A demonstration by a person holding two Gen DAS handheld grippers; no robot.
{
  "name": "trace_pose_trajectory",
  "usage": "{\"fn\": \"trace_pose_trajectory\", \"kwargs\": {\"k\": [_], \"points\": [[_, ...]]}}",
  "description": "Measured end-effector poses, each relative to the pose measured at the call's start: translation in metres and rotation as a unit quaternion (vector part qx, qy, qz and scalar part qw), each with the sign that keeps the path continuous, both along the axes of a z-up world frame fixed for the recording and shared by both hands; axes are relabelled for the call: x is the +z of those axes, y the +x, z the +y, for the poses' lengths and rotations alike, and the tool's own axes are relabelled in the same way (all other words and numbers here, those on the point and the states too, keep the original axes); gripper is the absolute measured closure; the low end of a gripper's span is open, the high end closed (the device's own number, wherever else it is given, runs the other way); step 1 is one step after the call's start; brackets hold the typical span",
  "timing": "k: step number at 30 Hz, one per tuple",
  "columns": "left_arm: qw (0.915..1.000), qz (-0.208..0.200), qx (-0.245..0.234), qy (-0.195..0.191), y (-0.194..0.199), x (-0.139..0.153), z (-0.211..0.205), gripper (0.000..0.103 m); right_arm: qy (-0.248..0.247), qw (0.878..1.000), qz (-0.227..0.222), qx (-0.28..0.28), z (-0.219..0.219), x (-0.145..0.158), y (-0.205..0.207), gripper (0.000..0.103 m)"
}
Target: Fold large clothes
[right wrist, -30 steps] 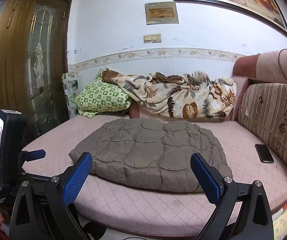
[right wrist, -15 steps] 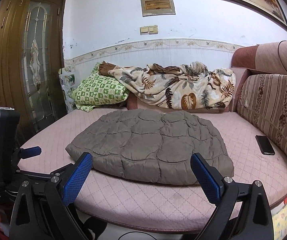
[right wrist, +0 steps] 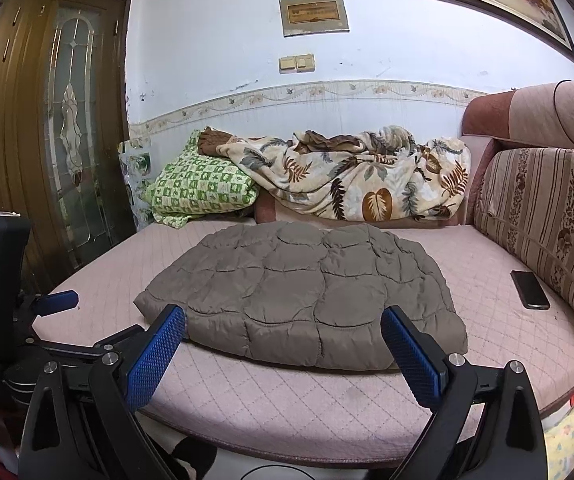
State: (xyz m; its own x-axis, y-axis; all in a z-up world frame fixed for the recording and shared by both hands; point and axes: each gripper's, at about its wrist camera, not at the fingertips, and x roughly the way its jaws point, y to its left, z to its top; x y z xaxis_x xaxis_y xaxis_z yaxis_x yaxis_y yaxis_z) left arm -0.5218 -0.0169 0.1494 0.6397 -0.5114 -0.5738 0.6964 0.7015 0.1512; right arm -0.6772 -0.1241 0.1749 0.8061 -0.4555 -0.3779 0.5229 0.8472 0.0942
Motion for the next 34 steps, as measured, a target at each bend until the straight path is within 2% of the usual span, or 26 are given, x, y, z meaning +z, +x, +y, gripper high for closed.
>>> {"fn": "trace_pose_trajectory", "kwargs": {"k": [22,29,34], "points": [[0.9999,0.004,0.004,-0.011,0.002,0.005,0.003,0.003,-0.001,1.0,0.021,0.0,0.001,0.002,0.01,0.003],[0.9999,0.009,0.008,0.0,0.011,0.004,-0.005,0.003,0.016,1.0,0.025,0.004,-0.007,-0.006,0.021,0.003],[0.9998,0.018,0.004,-0.008,0.019,0.001,-0.008,0.003,0.029,0.999,0.028,-0.002,-0.018,-0.011,0.025,0.003]]}}
